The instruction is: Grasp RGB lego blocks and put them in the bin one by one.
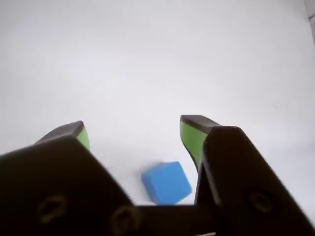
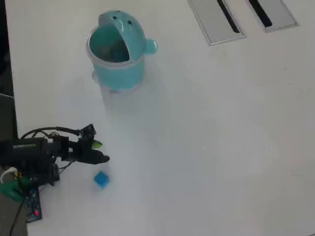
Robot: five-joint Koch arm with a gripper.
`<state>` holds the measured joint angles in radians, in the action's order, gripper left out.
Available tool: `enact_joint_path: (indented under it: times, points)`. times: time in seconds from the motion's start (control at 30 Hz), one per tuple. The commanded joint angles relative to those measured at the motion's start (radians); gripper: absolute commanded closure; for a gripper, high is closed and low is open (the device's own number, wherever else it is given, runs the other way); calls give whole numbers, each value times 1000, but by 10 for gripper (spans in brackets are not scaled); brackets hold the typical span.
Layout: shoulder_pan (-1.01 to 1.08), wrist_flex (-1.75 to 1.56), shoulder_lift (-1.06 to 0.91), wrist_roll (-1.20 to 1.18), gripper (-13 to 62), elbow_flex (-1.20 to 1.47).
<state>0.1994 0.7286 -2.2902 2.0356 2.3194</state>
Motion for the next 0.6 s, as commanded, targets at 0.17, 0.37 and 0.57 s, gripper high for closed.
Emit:
enact_joint_path:
  times: [0.17,0.37,0.57]
  points:
    - [123,14,-49,147,147,-46]
    - [195,87,-52,264,140,-9]
    - [281,172,-58,376,139,81]
